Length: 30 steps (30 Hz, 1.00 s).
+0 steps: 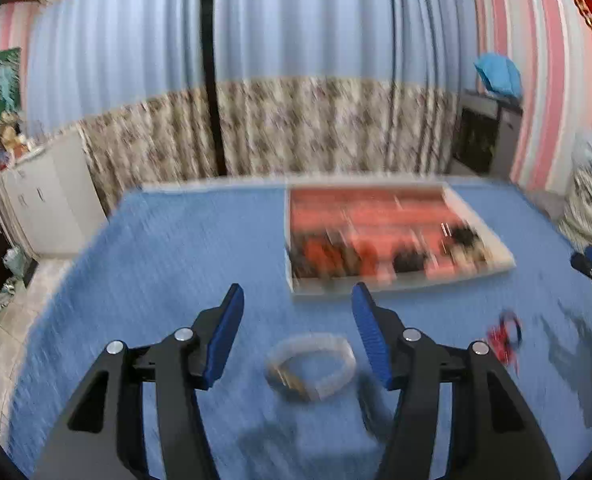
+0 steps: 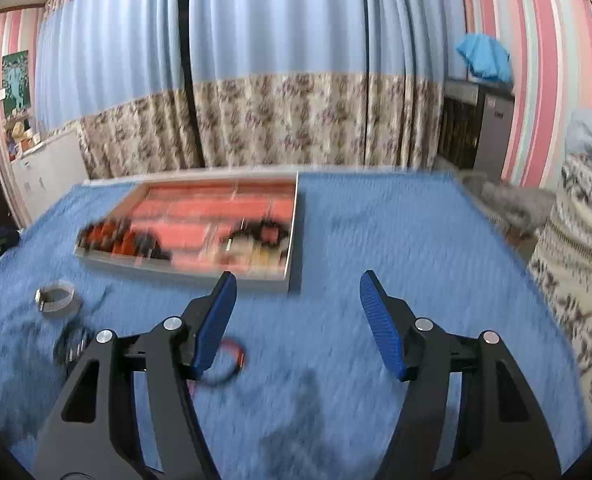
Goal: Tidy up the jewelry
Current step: 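Move both tools back over the remaining jewelry on the bedspread, then lower left tool onto black braided leather bracelet while right tool approaches red bead bracelet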
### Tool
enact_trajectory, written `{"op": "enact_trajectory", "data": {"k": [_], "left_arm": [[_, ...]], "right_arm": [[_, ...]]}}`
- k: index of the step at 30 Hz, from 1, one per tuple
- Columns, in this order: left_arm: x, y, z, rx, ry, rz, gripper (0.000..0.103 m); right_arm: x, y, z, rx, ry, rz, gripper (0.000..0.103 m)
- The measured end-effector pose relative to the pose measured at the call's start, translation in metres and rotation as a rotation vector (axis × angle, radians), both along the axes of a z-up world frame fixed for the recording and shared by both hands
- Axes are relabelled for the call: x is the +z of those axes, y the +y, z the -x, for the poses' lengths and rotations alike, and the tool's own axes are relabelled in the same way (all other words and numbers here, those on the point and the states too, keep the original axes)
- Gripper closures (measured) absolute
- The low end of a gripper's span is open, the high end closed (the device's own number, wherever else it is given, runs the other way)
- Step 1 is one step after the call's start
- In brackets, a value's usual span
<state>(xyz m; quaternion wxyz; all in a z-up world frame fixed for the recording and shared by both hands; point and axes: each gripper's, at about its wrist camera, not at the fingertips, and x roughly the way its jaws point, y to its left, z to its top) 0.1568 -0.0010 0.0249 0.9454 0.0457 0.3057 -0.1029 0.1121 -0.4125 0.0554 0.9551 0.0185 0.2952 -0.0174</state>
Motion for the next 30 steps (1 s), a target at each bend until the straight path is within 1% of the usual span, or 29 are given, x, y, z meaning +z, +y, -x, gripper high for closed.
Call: {"op": "enact_trajectory", "data": {"k": [3,5,9,11,16,17,19,20,30], "left_arm": [[-0.025,-0.012,0.019,-0.024,0.053,0.002,0.047],[-0.039,-0.018,0.036,-0.035,0.076,0.036,0.047],[-0.059,-0.027,0.057,-0.063,0.091,0.060,0.047],[-0.067,-0.033,0.060,-0.076,0.121,0.067,0.047],[-0.067,-0.039,0.056,-0.056,0.128,0.033,0.047],[-0.068,-0.040,0.054,-0.050,0.135,0.030,0.047],[-0.070,-0.040,0.046,-0.045,0.143,0.025,0.047],[-0.071,-0.040,0.045,-0.042,0.144,0.024,0.047],[-0.078,-0.048,0.032,-0.052,0.170,0.013,0.047]], "right_arm": [[-0.022,0.008,0.020,0.014,0.042,-0.024,0.039],[-0.035,0.012,0.033,0.004,0.072,-0.042,0.039],[-0.047,0.020,0.043,-0.003,0.106,-0.049,0.039],[-0.051,0.026,0.044,0.007,0.120,-0.045,0.039],[-0.052,0.043,0.043,0.039,0.120,-0.056,0.040],[-0.052,0.047,0.041,0.047,0.120,-0.065,0.041],[-0.053,0.055,0.037,0.074,0.130,-0.068,0.050],[-0.054,0.059,0.035,0.086,0.134,-0.066,0.051],[-0.059,0.080,0.016,0.145,0.159,-0.053,0.057]]}}
